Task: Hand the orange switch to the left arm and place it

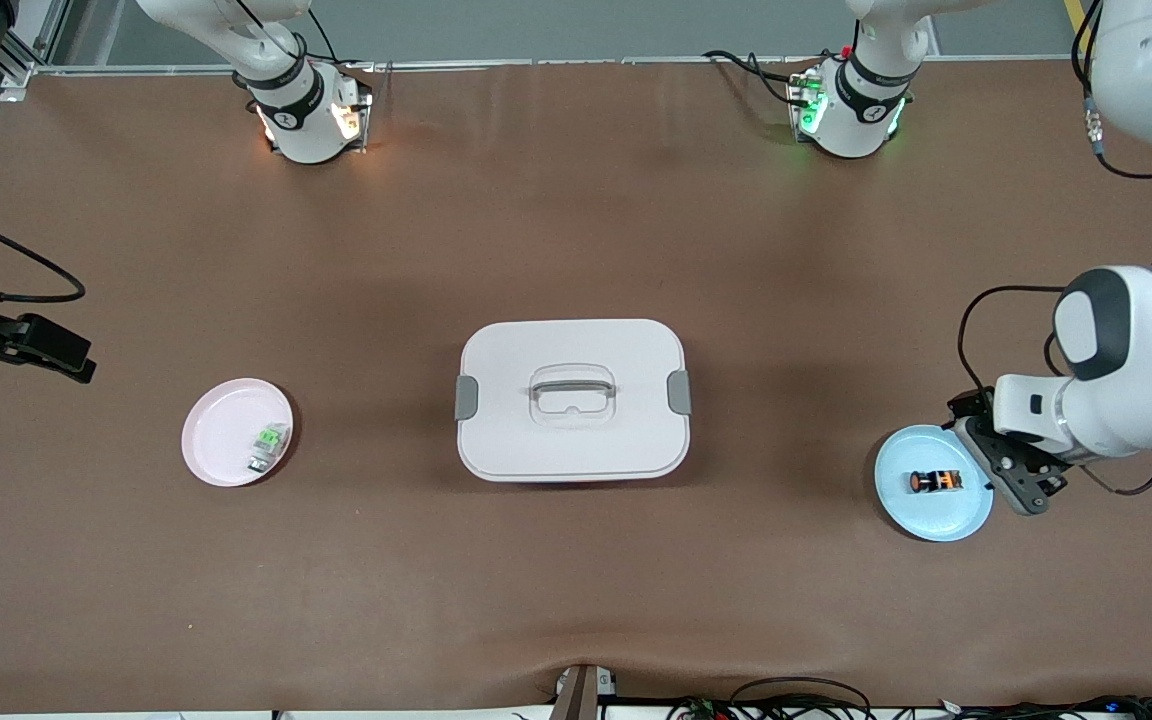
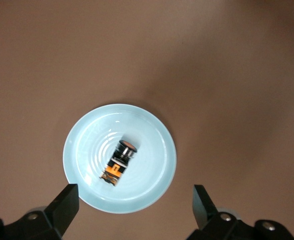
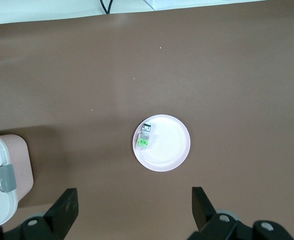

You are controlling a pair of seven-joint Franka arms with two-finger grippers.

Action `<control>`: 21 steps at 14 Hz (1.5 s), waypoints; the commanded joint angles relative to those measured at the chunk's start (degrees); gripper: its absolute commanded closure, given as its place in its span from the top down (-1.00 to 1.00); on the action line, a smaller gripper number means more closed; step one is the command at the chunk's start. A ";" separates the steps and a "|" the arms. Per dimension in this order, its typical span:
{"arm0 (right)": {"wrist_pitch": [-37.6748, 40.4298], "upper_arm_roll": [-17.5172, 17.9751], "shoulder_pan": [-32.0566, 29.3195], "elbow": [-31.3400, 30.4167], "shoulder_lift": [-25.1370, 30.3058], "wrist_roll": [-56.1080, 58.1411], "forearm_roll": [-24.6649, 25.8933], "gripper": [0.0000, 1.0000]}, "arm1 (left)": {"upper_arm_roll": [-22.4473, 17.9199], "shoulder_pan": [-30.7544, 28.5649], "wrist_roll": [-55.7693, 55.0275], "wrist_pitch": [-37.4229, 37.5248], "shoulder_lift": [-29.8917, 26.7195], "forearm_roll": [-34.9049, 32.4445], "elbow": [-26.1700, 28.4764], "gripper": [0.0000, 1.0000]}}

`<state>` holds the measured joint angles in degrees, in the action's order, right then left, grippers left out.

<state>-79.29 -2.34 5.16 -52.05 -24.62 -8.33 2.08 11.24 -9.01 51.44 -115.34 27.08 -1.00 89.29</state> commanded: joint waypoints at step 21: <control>-11.76 0.76 -5.34 -29.94 19.16 4.37 -4.28 1.00 | 1.59 0.04 -62.51 20.24 -22.76 -3.49 -0.18 1.00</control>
<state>-89.23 -2.07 0.30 -77.37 -8.80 -4.90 -1.85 13.32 -9.18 -11.30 -96.94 7.09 -4.00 88.42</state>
